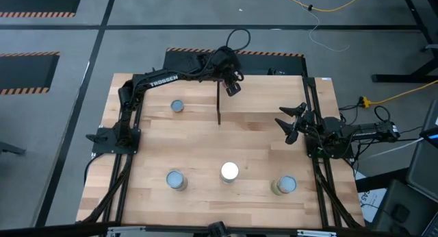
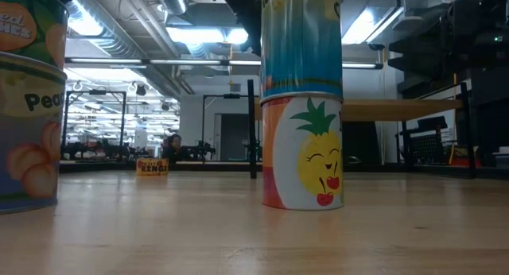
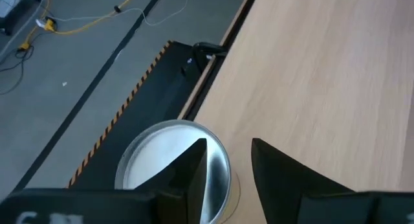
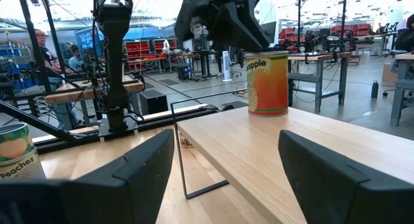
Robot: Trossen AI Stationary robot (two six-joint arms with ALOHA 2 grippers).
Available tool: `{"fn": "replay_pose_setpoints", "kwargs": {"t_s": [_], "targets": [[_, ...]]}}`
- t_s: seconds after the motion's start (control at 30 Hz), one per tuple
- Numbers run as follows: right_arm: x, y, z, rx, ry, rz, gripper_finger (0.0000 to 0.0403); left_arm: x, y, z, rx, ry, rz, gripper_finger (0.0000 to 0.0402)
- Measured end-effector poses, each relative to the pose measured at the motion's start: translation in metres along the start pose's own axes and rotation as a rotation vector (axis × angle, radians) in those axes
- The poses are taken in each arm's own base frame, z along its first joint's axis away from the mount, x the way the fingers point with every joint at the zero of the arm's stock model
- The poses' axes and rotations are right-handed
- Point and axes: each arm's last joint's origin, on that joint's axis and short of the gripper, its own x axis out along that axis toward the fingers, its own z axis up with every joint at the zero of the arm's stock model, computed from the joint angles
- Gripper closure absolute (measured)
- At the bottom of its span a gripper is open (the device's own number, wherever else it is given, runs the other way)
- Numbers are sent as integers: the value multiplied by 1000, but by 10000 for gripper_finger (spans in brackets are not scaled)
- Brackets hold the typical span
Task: Pick and place cans onto a shelf
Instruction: Put the blue canned cherries on the shelf
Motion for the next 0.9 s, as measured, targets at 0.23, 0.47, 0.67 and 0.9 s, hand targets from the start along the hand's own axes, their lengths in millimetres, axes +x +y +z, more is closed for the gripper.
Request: {"fn": "replay_pose_setpoints", "kwargs": {"t_s": [0.23, 0.47, 0.67, 0.9], "targets": [[0, 0, 0, 0, -1, 0, 122, -21, 1, 12, 26, -48, -6, 288], [0, 0, 0, 0, -1, 6, 122, -71, -4, 25, 85, -143, -28, 288], [0, 4, 0, 1, 4, 125, 122, -121, -9, 22, 129, -163, -63, 288], [-1, 9, 0, -4, 12, 318, 122, -131, -29, -22, 135, -121, -97, 288]]}}
